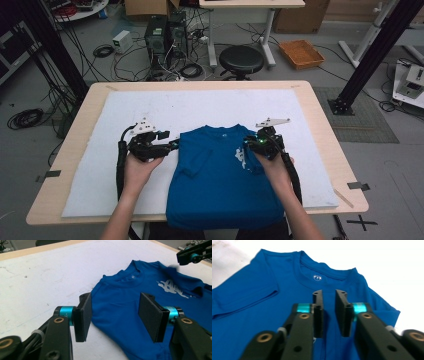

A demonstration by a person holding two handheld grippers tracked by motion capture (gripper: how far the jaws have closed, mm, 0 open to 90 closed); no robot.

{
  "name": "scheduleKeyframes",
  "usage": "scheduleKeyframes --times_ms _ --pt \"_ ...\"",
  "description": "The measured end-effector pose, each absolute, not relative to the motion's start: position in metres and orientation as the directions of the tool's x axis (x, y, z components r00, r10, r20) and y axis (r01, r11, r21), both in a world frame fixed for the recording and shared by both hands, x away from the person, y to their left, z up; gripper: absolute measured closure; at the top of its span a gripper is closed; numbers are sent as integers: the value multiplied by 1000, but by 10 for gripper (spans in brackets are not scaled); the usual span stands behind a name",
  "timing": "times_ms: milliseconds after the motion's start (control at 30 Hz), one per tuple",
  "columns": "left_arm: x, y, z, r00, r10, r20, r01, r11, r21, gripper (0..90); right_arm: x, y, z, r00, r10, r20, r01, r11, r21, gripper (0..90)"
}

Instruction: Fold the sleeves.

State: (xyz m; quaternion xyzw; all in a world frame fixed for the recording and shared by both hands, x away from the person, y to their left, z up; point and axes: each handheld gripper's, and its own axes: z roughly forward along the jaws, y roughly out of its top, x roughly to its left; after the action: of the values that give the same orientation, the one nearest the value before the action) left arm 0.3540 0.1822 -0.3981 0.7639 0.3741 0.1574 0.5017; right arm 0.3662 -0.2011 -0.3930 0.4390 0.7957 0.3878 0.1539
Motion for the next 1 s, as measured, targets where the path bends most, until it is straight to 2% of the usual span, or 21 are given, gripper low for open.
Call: scheduleKeyframes --times_ms 167,200,333,367,700,1000 --pt "353 182 -397 673 728 -131 407 -216 887 449 363 -222 -389 -598 786 156 552 264 791 579" --pt "352 182 -397 674 728 -127 401 -216 890 448 363 -234 -387 -609 776 165 538 251 804 521" --pt "350 183 -396 686 719 -112 377 -220 900 442 363 -254 -386 -611 773 171 516 225 827 488" --pt "349 184 -396 686 720 -105 372 -223 901 442 363 -268 -386 -595 784 177 509 197 838 448" --pt "349 192 -397 668 734 -120 381 -200 903 437 365 -299 -387 -544 824 159 502 168 848 312" --pt "345 194 -397 663 740 -116 378 -196 905 432 367 -303 -388 -512 850 125 498 175 849 290"
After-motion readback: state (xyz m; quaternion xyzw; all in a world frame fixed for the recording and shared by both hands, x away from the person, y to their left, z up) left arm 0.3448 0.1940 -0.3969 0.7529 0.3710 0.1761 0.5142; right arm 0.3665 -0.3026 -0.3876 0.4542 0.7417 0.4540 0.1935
